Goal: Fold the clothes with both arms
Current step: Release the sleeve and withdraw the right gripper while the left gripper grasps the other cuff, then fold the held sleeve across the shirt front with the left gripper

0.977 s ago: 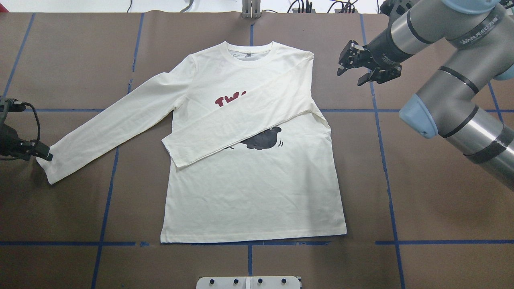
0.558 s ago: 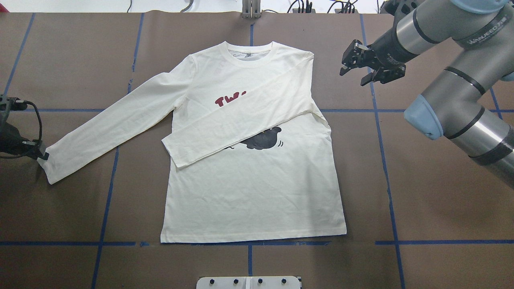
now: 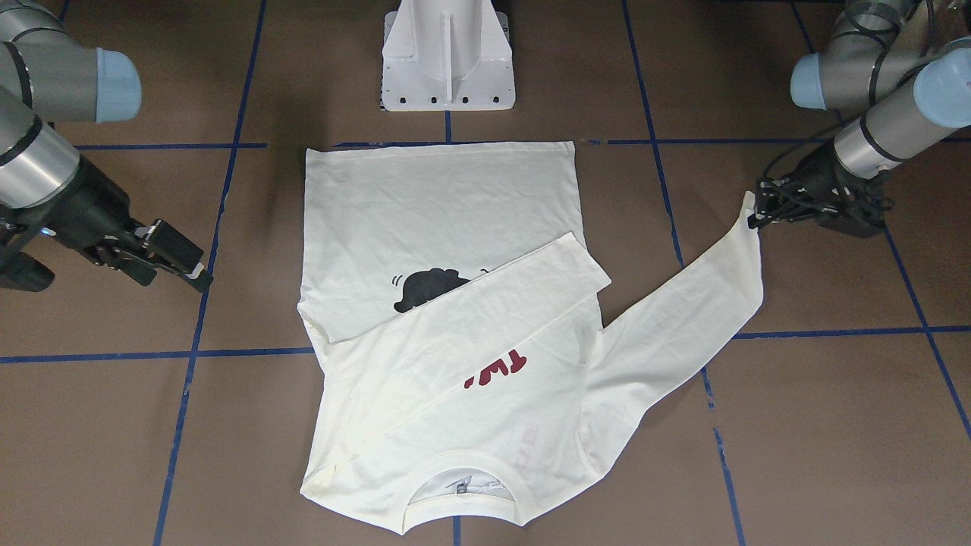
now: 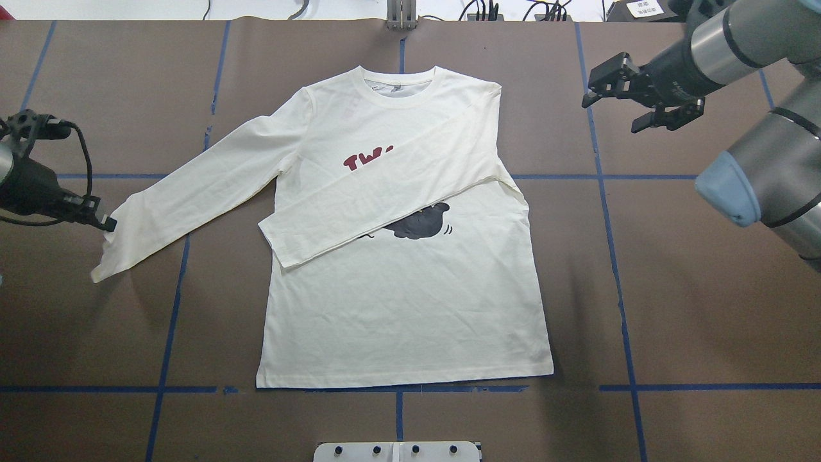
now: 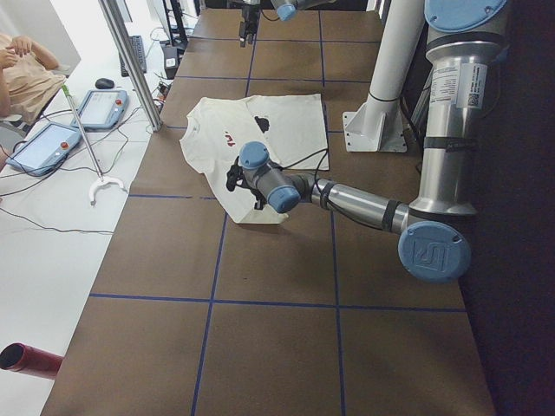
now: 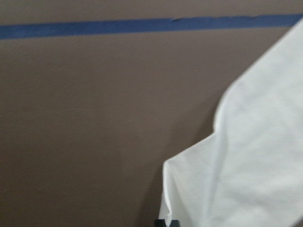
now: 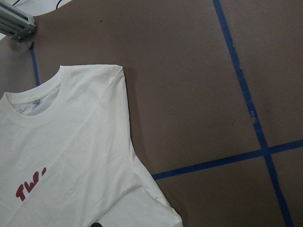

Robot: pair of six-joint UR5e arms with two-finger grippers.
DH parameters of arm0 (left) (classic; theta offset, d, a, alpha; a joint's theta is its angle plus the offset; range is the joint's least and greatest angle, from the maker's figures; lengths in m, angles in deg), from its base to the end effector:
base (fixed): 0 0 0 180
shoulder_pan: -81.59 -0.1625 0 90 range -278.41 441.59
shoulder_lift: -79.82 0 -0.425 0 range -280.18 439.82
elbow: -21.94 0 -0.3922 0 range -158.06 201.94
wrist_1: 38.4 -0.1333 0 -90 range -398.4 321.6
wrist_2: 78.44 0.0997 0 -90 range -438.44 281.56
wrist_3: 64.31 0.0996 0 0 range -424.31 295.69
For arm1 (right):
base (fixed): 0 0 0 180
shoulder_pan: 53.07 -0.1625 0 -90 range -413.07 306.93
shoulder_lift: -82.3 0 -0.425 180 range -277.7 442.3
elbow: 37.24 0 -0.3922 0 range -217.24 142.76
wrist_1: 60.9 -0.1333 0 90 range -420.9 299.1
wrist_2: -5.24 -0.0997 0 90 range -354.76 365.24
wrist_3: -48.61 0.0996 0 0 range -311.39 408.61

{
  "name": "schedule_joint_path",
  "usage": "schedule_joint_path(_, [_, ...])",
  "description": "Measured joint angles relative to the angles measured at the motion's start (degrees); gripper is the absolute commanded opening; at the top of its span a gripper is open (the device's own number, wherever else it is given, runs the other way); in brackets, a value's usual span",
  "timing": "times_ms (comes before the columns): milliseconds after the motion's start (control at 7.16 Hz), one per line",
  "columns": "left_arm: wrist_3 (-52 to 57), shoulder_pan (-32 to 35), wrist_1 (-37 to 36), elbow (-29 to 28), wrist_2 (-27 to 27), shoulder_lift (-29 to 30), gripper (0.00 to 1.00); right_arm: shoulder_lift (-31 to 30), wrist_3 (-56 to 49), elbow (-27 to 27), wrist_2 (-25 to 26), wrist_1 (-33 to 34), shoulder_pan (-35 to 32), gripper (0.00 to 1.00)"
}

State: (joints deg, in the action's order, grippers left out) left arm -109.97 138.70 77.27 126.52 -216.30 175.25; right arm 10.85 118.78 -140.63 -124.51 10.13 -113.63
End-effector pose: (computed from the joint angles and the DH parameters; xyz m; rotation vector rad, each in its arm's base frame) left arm 0.2358 -0.4741 0.4267 0.0799 1.0808 0.1320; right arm -0.2295 -0.5483 0.3288 0.0557 -1.0688 0.3343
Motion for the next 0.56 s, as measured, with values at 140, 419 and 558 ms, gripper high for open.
schedule_joint_path(140, [-6.0,-0.25,-7.54,4.01,-0.67,7.38,0.0,-3.92,-4.61,-2.03,-0.1,-0.13,-1.54,1.0])
schedule_joint_path(419, [-22.91,-7.01,-15.55,1.63,3.42,26.77,0.0,-9.9,-12.9,-4.38,-0.42,-0.46,-5.01,1.0])
schedule_joint_path(558, [-28.95,-12.06,-15.98,-6.69,9.95,37.96,0.0,-11.18,-14.55,-4.65,-0.58,-0.56,-6.08,1.0])
